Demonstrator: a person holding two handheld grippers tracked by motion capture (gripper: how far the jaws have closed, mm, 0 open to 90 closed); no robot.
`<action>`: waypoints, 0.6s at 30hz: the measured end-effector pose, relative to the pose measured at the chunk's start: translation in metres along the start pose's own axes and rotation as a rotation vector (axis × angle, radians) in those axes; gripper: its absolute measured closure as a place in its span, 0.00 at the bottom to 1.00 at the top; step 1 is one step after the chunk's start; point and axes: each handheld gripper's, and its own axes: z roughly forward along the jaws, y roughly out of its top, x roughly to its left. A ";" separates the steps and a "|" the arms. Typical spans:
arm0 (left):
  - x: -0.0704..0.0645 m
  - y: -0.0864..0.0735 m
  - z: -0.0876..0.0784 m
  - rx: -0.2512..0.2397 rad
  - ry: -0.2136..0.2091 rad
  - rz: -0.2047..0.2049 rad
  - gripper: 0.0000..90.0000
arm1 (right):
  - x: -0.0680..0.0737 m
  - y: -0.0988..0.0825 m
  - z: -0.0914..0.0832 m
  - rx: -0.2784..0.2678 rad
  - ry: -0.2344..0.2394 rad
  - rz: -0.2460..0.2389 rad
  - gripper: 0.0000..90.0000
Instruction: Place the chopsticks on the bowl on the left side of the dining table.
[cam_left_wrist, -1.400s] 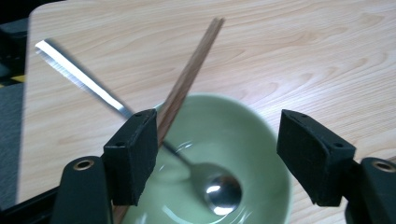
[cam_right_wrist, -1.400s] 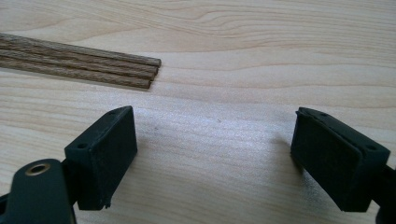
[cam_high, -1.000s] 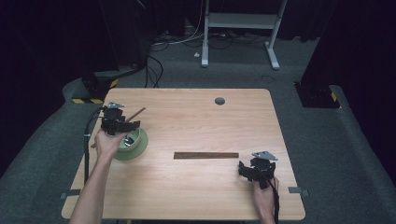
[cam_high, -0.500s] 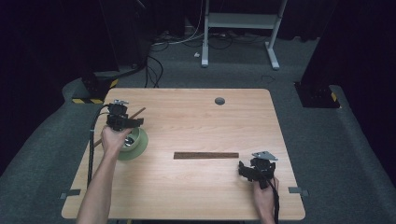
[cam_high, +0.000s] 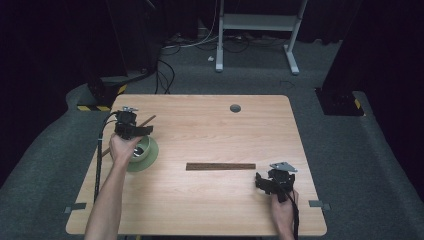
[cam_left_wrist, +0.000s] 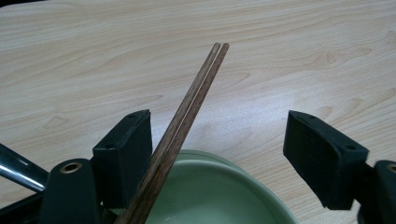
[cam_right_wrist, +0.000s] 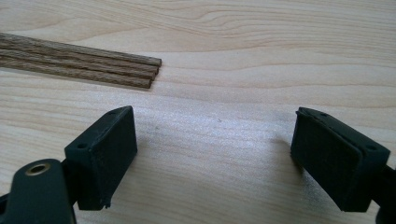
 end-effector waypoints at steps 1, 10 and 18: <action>0.001 0.000 0.002 0.006 0.001 -0.003 0.27 | 0.000 0.000 0.000 0.000 0.000 0.000 0.15; -0.001 -0.002 0.009 0.037 -0.002 0.016 0.27 | 0.000 0.000 0.000 0.000 0.000 0.000 0.15; -0.004 -0.002 0.007 0.039 -0.015 0.020 0.29 | 0.000 0.000 0.000 0.000 0.000 0.000 0.15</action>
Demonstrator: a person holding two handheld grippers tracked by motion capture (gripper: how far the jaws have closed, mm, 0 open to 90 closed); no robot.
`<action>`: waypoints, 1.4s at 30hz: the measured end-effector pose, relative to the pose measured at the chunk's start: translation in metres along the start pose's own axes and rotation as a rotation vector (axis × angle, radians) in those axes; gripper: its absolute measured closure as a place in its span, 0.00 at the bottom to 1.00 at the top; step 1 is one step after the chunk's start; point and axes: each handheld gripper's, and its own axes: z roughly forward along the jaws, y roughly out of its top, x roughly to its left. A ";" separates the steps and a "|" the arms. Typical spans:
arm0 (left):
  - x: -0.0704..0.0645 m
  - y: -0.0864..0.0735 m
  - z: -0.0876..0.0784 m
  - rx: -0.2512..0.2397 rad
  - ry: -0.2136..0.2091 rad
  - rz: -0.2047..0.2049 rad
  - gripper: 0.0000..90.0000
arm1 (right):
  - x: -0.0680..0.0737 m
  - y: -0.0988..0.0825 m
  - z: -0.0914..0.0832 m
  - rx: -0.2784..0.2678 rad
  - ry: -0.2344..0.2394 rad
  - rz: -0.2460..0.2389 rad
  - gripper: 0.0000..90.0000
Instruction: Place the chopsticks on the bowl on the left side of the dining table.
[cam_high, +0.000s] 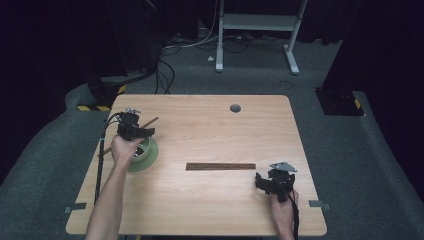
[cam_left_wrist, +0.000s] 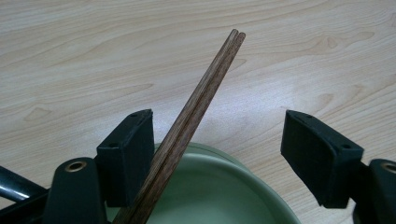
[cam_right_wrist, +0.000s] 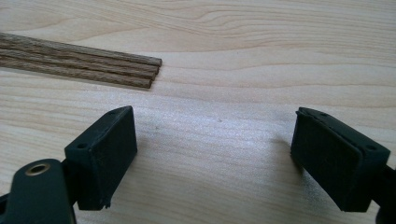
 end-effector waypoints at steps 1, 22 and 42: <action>-0.001 0.000 0.000 0.000 -0.004 0.000 0.29 | 0.000 0.000 0.000 0.000 0.000 0.000 0.15; -0.012 0.000 -0.008 0.026 -0.049 0.035 0.33 | 0.000 0.000 0.000 0.000 0.000 0.000 0.15; -0.022 -0.008 -0.010 0.027 -0.085 0.047 0.34 | 0.000 0.000 0.000 0.000 0.002 -0.002 0.15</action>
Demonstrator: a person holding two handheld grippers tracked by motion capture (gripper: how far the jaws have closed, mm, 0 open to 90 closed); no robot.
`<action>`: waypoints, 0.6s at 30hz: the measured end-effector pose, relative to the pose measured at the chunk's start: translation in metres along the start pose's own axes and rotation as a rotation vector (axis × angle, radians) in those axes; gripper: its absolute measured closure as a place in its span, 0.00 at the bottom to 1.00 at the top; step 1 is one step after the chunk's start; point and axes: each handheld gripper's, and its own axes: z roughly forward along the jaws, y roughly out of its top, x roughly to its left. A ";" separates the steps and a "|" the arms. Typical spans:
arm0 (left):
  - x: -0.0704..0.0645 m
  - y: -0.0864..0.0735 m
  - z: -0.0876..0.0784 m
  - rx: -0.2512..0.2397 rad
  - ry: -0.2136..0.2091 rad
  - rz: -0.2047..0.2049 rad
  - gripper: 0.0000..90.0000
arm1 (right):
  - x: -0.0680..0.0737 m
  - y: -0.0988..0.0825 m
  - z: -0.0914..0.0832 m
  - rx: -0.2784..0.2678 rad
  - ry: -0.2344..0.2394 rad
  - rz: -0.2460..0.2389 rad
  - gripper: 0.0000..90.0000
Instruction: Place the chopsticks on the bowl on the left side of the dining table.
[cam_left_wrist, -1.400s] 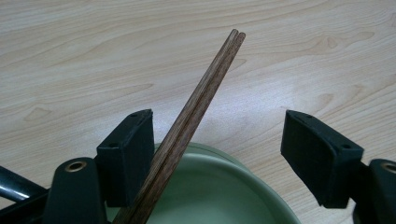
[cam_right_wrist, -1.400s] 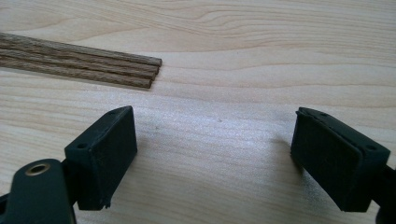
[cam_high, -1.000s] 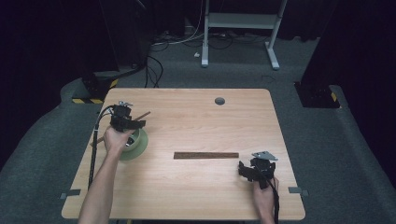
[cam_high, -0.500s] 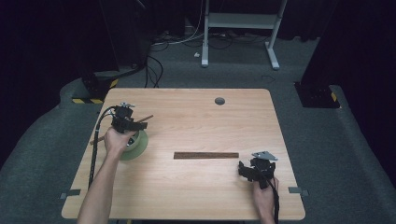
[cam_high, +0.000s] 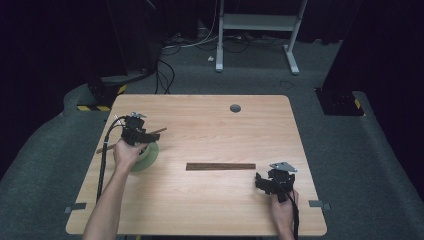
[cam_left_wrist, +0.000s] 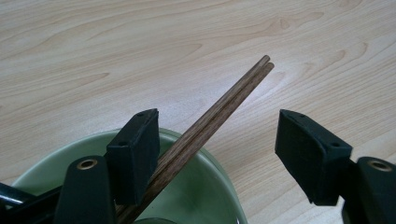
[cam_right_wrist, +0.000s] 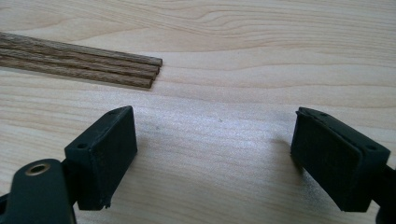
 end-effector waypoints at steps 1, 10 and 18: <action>0.000 -0.001 0.000 -0.001 -0.003 -0.001 0.34 | 0.000 0.000 0.000 0.000 0.000 0.000 0.15; -0.005 -0.002 -0.002 0.002 -0.017 0.022 0.34 | 0.000 0.000 0.000 0.000 0.000 0.000 0.15; -0.009 -0.004 -0.002 0.004 -0.020 0.033 0.33 | 0.000 0.000 0.000 0.000 0.000 0.000 0.15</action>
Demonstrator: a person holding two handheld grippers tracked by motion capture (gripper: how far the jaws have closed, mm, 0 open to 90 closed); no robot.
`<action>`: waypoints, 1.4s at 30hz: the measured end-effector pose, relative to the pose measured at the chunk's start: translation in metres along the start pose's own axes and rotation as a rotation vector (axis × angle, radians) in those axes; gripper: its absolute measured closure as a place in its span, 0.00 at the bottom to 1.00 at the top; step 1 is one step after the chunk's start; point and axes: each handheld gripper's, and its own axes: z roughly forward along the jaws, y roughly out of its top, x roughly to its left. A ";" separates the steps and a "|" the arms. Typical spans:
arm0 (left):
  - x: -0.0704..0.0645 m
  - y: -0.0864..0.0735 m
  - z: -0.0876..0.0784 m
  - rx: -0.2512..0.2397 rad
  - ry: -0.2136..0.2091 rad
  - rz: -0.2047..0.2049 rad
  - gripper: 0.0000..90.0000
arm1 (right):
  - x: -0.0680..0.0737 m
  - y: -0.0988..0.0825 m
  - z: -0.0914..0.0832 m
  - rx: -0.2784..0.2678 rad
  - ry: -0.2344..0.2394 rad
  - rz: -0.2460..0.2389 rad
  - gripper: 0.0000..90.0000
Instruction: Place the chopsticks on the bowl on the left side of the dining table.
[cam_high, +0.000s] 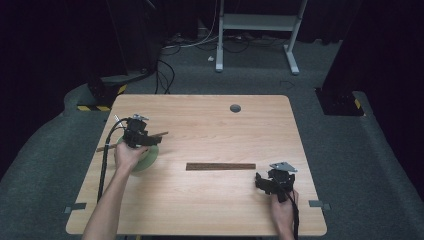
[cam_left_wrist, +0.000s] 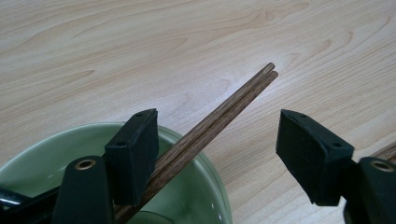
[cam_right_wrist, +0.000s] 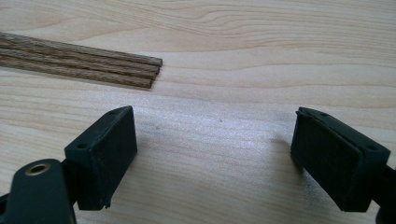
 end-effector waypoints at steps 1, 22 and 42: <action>0.000 0.000 0.000 -0.003 -0.002 0.001 0.33 | 0.000 0.000 0.000 0.000 0.000 0.000 0.15; -0.005 -0.009 -0.003 -0.018 -0.017 0.015 0.34 | 0.000 0.000 0.000 0.000 0.000 0.000 0.15; -0.009 -0.012 -0.004 -0.020 -0.019 0.027 0.33 | 0.000 0.000 0.000 0.000 0.000 0.000 0.15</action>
